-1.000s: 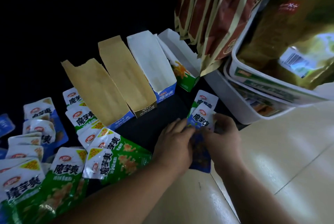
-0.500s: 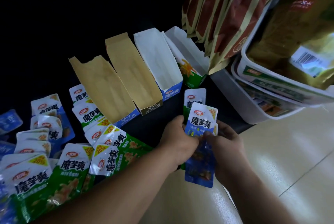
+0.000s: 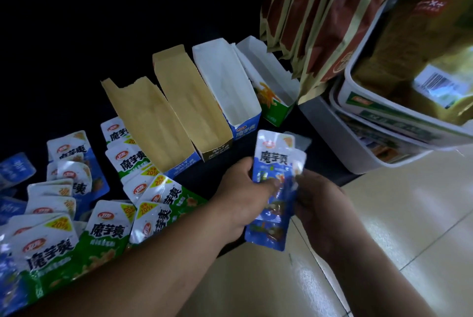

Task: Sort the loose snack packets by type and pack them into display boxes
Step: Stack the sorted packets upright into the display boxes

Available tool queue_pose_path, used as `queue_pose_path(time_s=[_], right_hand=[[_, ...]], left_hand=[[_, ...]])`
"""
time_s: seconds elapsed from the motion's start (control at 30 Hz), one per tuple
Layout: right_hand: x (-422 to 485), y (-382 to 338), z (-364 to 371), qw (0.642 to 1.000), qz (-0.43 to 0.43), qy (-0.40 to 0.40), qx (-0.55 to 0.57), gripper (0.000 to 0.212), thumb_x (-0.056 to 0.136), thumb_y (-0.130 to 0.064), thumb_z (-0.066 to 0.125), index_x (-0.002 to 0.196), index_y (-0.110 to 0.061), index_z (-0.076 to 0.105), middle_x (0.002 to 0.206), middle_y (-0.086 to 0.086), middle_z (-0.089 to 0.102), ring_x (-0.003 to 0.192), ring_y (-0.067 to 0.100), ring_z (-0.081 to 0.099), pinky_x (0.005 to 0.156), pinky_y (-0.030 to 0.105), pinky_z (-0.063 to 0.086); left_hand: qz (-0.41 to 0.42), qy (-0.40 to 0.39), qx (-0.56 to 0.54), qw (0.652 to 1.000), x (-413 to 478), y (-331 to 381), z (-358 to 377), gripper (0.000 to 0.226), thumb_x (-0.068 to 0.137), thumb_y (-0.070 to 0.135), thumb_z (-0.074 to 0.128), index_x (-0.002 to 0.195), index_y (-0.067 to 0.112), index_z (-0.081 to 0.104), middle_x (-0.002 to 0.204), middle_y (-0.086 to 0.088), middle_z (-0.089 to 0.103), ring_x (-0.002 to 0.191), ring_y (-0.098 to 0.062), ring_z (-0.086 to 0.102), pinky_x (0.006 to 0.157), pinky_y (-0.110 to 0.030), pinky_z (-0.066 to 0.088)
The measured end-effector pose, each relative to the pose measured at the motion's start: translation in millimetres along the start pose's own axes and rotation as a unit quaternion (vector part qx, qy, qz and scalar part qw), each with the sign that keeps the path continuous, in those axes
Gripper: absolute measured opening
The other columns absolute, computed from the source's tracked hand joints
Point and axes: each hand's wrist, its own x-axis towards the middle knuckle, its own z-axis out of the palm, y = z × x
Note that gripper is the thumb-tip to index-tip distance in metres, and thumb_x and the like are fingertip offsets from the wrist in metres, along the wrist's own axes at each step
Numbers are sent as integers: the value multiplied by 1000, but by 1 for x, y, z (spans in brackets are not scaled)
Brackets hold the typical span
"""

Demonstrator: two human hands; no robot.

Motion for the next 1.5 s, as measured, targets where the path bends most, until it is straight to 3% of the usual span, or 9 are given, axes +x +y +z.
queue_pose_path(time_s=[0.17,0.3,0.5,0.67,0.97,1.07,1.2,1.4,1.5], right_hand=[[-7,4,-3,999,2,1,-45,21,94,-3,63,113,-7,68,101,19,78,88,35,74,77,41,58],[-16,6,2,991,28,-88,-100,11,97,-6,64,104,-2,71,100,20,78,92,38,76,77,43,62],[-15,11,-1,996,-30,11,-81,19,93,1,69,111,0,67,97,17,78,78,29,75,65,39,60],[-15,12,1,996,-58,33,-61,10,97,-2,64,102,-4,72,98,16,78,86,35,76,79,61,61],[-17,9,7,996,-81,34,-16,21,94,-3,69,115,-6,67,109,10,78,100,35,75,90,62,58],[-20,9,10,997,-75,17,-9,23,93,-3,70,116,-5,67,110,12,78,101,37,75,91,66,56],[-26,11,18,997,-71,-12,-9,26,91,-1,71,117,-3,67,111,15,77,100,41,74,89,69,56],[-30,14,19,995,-96,25,-12,11,96,-8,67,108,-7,70,104,14,78,97,39,75,87,61,58],[-32,17,21,996,-83,27,-31,10,94,-13,70,97,-4,66,96,16,76,82,35,70,73,50,56]], left_hand=[[-38,14,-23,999,3,-2,-31,20,97,5,68,110,20,73,102,-3,80,97,-27,77,90,-55,61],[-40,15,-52,998,-4,-5,-42,25,97,0,66,115,16,72,105,-6,80,101,-29,76,94,-58,58],[-32,15,-50,998,-7,-11,-55,25,99,1,64,119,15,69,109,-6,79,106,-30,75,95,-56,59],[-67,1,-89,994,-12,-13,-61,25,100,-2,58,119,10,70,111,-14,78,105,-36,74,93,-60,58],[-91,-18,-145,985,-19,-13,-72,37,81,5,74,118,3,71,113,-19,77,105,-35,75,92,-52,60],[-79,-18,-150,985,-22,-11,-72,35,72,11,79,104,0,71,107,-23,77,96,-34,76,85,-50,63],[-58,-28,-124,990,-26,-11,-64,37,65,20,85,95,4,69,107,-23,76,104,-41,73,99,-60,55],[6,41,-79,996,-24,-3,-61,19,86,3,78,102,6,70,98,-13,80,90,-31,77,76,-42,64],[26,61,-73,995,-29,0,-59,33,86,-1,78,112,18,69,96,-3,81,86,-21,79,65,-32,62]])
